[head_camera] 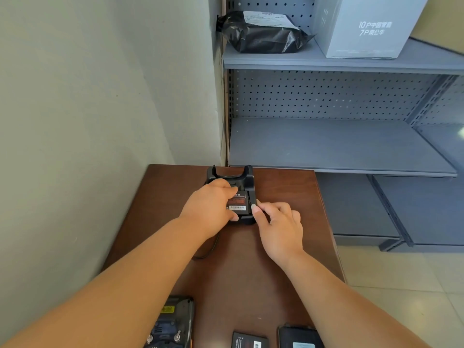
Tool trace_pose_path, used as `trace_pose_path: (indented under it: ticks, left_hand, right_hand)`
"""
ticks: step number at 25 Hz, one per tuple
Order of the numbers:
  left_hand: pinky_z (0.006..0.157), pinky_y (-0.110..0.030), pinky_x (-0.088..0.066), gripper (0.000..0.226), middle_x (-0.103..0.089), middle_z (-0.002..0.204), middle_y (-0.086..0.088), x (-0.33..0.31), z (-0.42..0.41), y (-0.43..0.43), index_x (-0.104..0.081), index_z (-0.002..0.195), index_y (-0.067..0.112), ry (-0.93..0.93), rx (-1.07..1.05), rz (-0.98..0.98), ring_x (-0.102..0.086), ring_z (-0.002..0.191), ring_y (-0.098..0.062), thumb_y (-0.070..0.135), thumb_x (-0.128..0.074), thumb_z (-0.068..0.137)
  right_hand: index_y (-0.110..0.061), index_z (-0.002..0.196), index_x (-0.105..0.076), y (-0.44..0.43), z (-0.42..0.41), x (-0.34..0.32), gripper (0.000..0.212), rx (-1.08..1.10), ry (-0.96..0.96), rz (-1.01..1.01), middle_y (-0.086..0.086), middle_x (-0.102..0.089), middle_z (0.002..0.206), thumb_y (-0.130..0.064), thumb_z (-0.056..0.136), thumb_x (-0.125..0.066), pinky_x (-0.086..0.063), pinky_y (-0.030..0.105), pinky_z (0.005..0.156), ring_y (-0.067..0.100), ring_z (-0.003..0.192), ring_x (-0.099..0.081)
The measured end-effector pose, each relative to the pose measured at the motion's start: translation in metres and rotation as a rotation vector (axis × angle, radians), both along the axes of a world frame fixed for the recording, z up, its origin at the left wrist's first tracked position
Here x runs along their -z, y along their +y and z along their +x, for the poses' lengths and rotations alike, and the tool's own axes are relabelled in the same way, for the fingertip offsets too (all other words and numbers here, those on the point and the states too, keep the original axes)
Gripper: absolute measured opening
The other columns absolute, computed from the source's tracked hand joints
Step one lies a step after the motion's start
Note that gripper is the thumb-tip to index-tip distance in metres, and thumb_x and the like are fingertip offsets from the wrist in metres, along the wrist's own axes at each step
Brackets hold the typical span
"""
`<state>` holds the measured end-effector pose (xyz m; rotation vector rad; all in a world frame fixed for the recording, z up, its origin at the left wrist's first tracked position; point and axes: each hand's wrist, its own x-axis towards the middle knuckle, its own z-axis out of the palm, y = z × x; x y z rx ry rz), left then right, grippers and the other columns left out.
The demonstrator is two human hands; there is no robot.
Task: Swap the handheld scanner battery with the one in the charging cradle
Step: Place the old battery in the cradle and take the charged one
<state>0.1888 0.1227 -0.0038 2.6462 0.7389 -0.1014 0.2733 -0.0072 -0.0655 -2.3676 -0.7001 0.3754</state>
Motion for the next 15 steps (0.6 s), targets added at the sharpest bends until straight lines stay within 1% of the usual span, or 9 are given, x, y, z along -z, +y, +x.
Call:
trace_pose_path:
  ticks: [4, 8, 12, 13, 15]
  left_hand:
    - [0.106, -0.028, -0.034, 0.070, -0.041, 0.143, 0.004, -0.001, -0.007, 0.004, -0.039, 0.144, 0.017, -0.042, -0.006, -0.035, -0.042, 0.128, -0.018, 0.026, -0.070, 0.082]
    - [0.101, -0.029, -0.041, 0.064, -0.047, 0.138, 0.004, -0.002, -0.017, -0.005, -0.044, 0.140, 0.019, -0.186, -0.089, -0.068, -0.049, 0.122, -0.016, 0.031, -0.069, 0.082]
    - [0.097, -0.025, -0.040, 0.063, -0.049, 0.136, 0.006, -0.007, -0.031, -0.013, -0.046, 0.139, 0.020, -0.297, -0.187, -0.103, -0.050, 0.120, -0.014, 0.032, -0.070, 0.082]
    - [0.098, -0.026, -0.041, 0.063, -0.050, 0.135, 0.006, -0.008, -0.035, -0.014, -0.046, 0.139, 0.019, -0.315, -0.208, -0.121, -0.050, 0.120, -0.014, 0.032, -0.070, 0.081]
    - [0.096, -0.024, -0.041, 0.064, -0.051, 0.133, 0.004, -0.010, -0.042, -0.018, -0.047, 0.138, 0.019, -0.350, -0.243, -0.168, -0.051, 0.118, -0.014, 0.032, -0.072, 0.080]
  right_hand:
    - [-0.036, 0.124, -0.056, 0.000, -0.001, -0.001, 0.038, -0.001, 0.016, -0.017, -0.005, -0.048, 0.125, -0.050, 0.094, -0.036, -0.030, 0.032, 0.100, 0.021, 0.117, -0.036]
    - [-0.038, 0.125, -0.054, 0.000, 0.001, -0.003, 0.038, -0.011, 0.057, -0.021, -0.005, -0.048, 0.126, -0.050, 0.094, -0.037, -0.029, 0.031, 0.100, 0.021, 0.117, -0.036]
    - [-0.034, 0.126, -0.056, -0.002, 0.008, -0.007, 0.038, -0.021, 0.194, 0.046, -0.003, -0.049, 0.127, -0.048, 0.092, -0.044, -0.029, 0.031, 0.102, 0.023, 0.122, -0.035]
    - [-0.033, 0.125, -0.058, -0.003, 0.010, -0.007, 0.037, -0.015, 0.245, 0.085, -0.002, -0.050, 0.128, -0.046, 0.093, -0.046, -0.030, 0.033, 0.104, 0.024, 0.124, -0.036]
    - [-0.030, 0.122, -0.061, -0.006, 0.013, -0.006, 0.036, 0.005, 0.340, 0.160, -0.002, -0.057, 0.125, -0.044, 0.092, -0.048, -0.034, 0.040, 0.109, 0.025, 0.125, -0.042]
